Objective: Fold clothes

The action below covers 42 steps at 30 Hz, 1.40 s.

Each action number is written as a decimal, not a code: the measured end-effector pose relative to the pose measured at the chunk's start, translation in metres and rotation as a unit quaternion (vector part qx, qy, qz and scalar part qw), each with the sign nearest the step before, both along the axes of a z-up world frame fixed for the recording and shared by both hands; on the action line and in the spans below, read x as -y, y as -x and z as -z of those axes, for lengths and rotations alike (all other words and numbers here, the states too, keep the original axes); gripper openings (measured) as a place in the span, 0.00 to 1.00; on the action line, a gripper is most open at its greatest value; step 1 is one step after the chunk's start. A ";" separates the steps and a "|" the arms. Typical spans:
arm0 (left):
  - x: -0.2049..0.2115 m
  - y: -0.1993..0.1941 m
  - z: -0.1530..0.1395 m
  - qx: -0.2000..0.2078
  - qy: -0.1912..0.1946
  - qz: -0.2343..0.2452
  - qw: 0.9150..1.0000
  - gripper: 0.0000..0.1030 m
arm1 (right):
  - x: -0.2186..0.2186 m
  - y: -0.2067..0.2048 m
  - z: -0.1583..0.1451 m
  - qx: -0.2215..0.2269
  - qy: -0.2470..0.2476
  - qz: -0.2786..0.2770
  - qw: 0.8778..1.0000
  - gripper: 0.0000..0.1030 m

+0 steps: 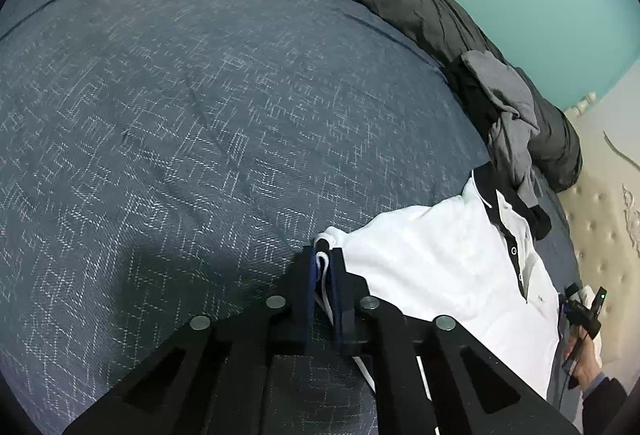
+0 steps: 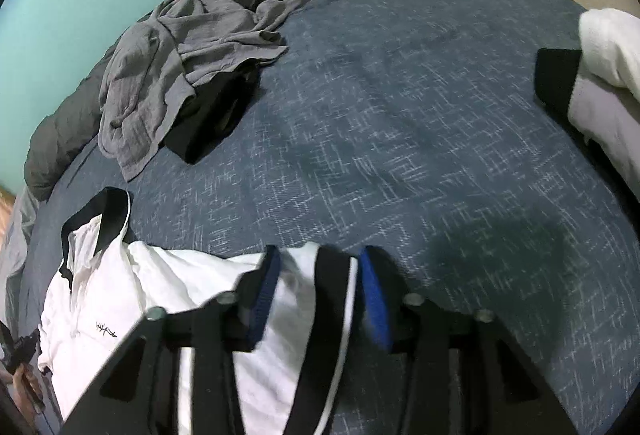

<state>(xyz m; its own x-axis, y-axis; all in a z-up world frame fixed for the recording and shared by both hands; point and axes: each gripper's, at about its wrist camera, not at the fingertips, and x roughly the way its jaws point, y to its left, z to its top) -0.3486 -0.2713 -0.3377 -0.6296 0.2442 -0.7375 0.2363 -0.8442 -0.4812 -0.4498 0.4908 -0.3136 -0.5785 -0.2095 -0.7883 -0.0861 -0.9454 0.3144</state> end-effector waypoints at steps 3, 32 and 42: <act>0.002 0.000 -0.004 -0.003 0.001 0.000 1.000 0.04 | 0.004 -0.003 -0.006 -0.017 -0.007 0.000 1.000 0.06; 0.028 0.002 -0.013 0.011 -0.001 -0.032 0.999 0.46 | -0.021 0.007 -0.018 -0.018 -0.017 0.061 0.998 0.41; -0.025 -0.050 -0.005 0.027 -0.034 0.047 0.998 0.47 | 0.002 -0.076 -0.018 -0.030 0.067 -0.006 0.997 0.43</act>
